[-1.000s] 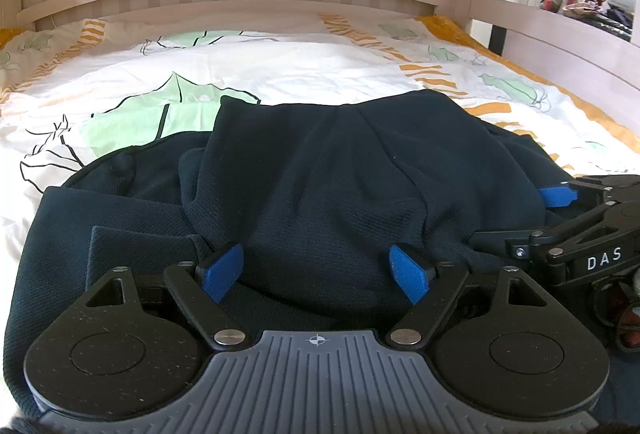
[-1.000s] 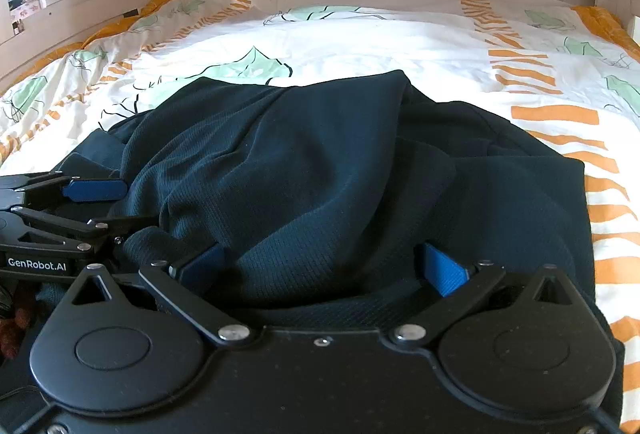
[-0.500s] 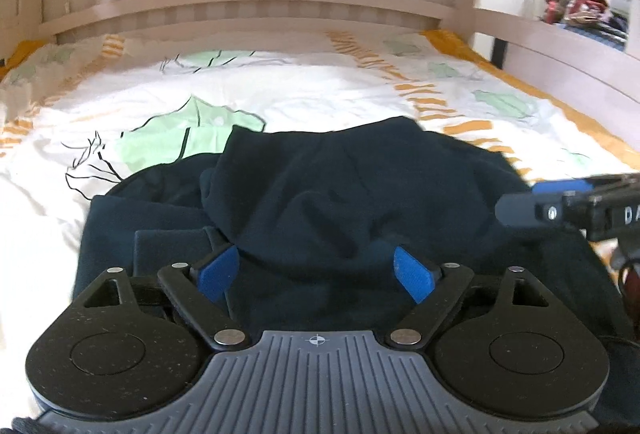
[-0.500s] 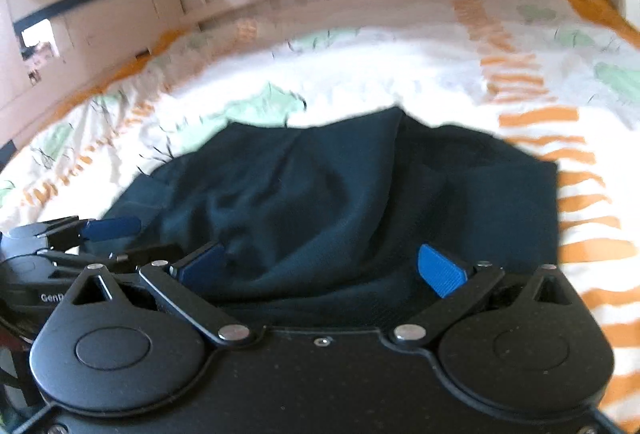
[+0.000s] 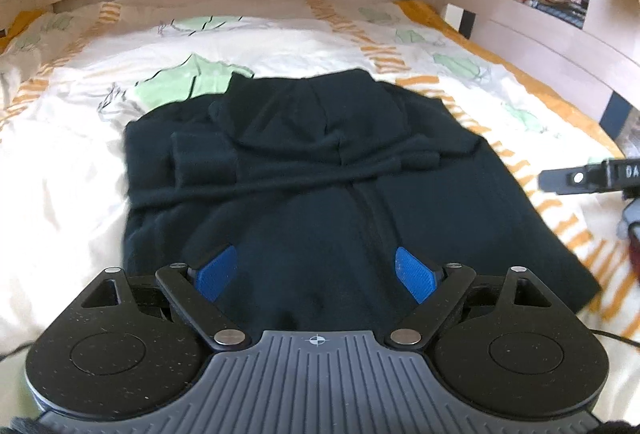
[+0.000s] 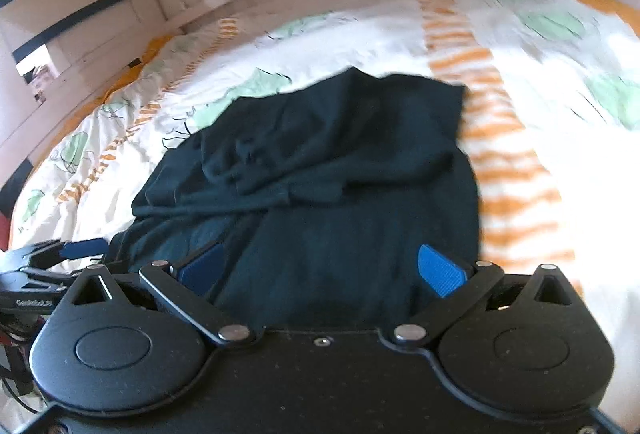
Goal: Fold large clothes
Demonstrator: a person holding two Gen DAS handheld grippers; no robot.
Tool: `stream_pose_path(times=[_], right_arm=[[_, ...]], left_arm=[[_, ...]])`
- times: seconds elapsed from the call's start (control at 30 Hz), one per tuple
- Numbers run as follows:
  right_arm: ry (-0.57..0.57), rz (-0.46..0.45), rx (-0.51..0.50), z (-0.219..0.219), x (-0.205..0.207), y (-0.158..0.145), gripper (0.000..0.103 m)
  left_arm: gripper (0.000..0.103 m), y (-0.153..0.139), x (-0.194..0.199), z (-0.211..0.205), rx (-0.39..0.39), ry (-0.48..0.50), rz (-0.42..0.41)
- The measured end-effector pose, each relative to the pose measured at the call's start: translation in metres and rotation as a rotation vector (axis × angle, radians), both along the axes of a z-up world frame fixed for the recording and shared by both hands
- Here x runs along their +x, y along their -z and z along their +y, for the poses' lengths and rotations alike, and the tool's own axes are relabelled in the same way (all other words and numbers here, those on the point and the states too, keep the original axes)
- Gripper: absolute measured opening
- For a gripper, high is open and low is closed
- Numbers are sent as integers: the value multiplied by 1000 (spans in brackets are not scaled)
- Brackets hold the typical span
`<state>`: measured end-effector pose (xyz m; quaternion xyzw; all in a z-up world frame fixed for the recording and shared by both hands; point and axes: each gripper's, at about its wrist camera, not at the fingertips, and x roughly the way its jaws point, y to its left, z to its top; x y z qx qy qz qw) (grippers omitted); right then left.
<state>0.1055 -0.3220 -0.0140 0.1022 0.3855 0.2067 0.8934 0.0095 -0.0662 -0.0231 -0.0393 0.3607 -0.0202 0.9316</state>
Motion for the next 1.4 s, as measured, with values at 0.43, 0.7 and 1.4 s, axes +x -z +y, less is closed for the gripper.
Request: stream_pose_path(times=[0.43, 0.7, 1.4], right_arm=[[56, 288, -7, -42, -22, 17, 103], [61, 423, 17, -50, -16, 42, 103], [-31, 513, 50, -40, -12, 56, 103]], left_arm=[[87, 11, -36, 44, -69, -166, 202], [87, 25, -38, 63, -120, -225, 301], [92, 49, -17, 71, -172, -198, 417]])
